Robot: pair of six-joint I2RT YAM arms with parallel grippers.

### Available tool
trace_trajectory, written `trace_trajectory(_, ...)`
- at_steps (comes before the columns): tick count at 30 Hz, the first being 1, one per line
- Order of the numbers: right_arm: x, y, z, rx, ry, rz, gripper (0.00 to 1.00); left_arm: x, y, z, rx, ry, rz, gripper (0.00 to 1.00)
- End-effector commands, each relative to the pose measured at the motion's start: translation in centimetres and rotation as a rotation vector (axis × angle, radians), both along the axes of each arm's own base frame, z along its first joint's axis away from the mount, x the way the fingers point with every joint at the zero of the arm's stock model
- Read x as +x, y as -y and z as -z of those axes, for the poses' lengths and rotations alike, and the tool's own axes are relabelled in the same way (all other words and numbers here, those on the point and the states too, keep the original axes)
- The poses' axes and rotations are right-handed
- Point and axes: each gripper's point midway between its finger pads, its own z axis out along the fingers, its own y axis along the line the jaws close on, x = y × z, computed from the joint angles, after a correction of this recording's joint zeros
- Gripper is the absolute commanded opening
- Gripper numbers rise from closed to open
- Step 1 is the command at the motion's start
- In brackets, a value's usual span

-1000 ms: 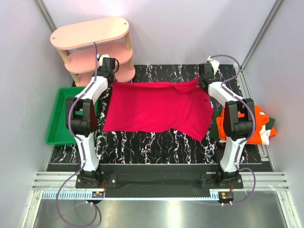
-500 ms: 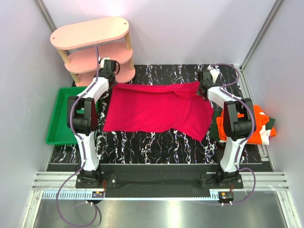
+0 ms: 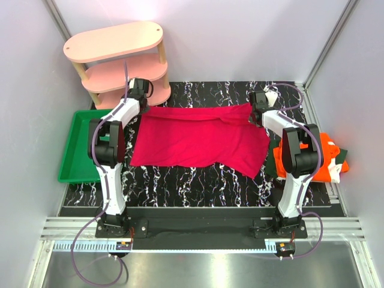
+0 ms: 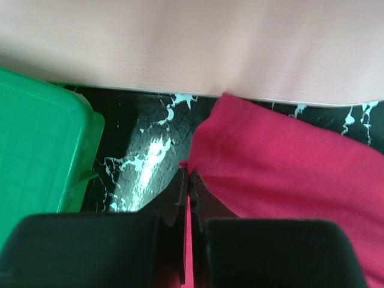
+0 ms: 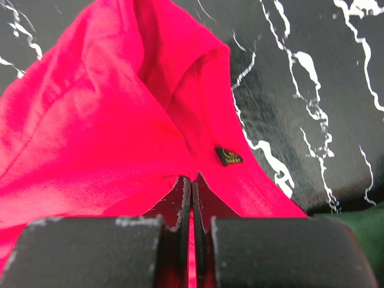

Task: Fold and stack the t-shirts
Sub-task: Fold the flattened tshirt in 1/3 of the way

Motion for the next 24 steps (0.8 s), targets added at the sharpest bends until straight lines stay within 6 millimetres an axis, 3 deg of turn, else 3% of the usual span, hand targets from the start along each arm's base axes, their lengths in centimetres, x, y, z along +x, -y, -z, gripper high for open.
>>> trace_trajectory(1,-1.2,0.3,-0.7,0.006,-0.009,0.049,0.0,0.5,0.1,-0.6,-0.028,-0.021,-0.01,0.0)
trace_trajectory(8,-1.5,0.0,-2.2,0.027,0.016,0.042,0.0,-0.2,0.0,-1.1,-0.028,-0.025,-0.015,0.0)
trace_trajectory(16,-0.1,0.3,-8.4,0.011,0.14,0.033,0.0,-0.2,-0.6,-2.4,-0.012,0.001,-0.037,0.0)
trace_trajectory(24,-0.9,1.4,-8.8,0.012,0.139,0.068,0.0,-0.6,-2.5,-2.2,-0.032,-0.007,-0.087,0.0)
